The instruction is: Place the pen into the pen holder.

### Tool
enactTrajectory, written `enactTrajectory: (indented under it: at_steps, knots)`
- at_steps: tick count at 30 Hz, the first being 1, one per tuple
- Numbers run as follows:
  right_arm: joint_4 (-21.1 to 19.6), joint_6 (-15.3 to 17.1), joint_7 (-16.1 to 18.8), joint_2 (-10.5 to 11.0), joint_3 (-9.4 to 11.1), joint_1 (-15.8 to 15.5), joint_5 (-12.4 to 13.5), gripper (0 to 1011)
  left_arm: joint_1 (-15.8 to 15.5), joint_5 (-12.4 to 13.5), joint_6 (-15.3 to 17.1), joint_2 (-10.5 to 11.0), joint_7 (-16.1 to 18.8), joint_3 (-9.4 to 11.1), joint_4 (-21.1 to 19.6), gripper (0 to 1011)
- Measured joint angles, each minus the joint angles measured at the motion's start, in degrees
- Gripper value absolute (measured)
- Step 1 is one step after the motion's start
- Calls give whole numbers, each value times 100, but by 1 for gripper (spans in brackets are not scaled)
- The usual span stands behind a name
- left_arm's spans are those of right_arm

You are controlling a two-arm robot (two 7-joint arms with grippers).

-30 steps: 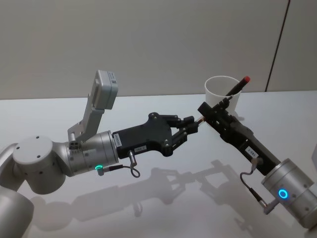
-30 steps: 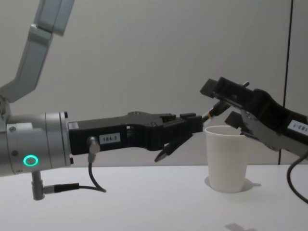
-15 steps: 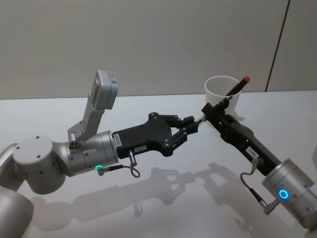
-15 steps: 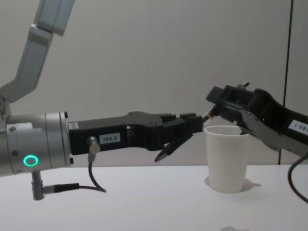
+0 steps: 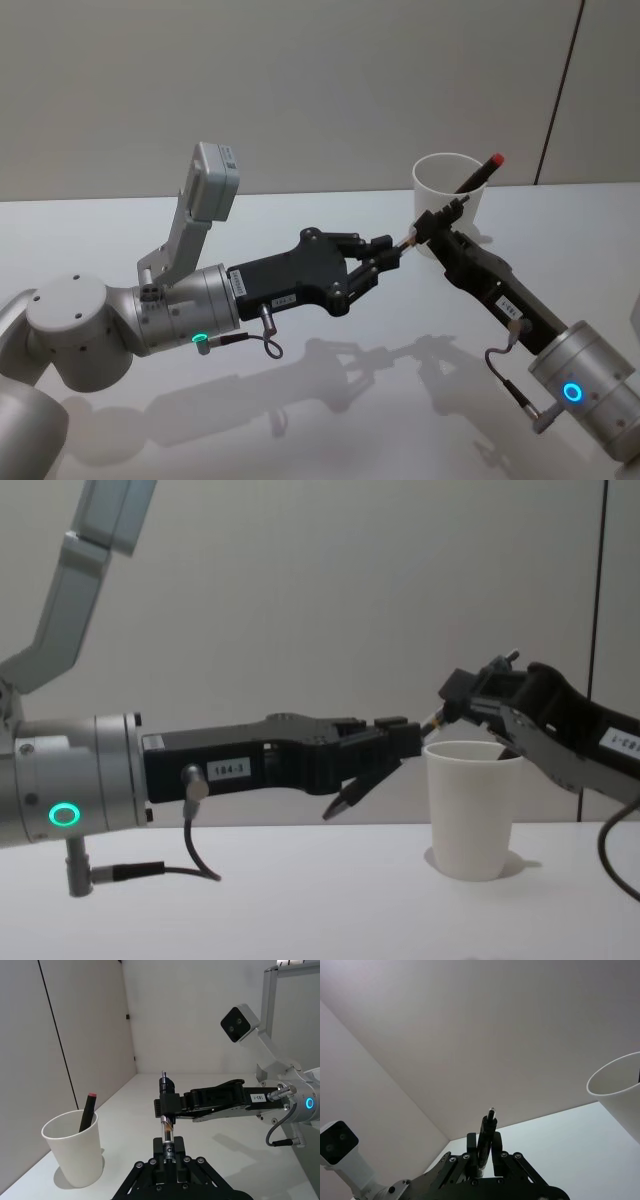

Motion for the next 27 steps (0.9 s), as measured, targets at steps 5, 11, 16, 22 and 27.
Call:
enactTrajectory:
  at_steps: [5,11,16,22,27]
  knots:
    - [0,0,-1,2,0,-1,0,154,0,0,-1,0,0,0,0,120]
    - [4,0,-15,3,5,-1,-2,152,0,-4,-4,0,0,-3,-1,169]
    - [5,0,-14,2,5,0,-3,151,0,-4,-4,0,0,-3,-1,295]
    - [5,0,-14,1,2,0,-3,152,0,-4,-4,0,0,-1,-1,465]
    - [6,0,-13,2,2,0,-3,152,0,-4,-4,0,-1,-1,-1,628]
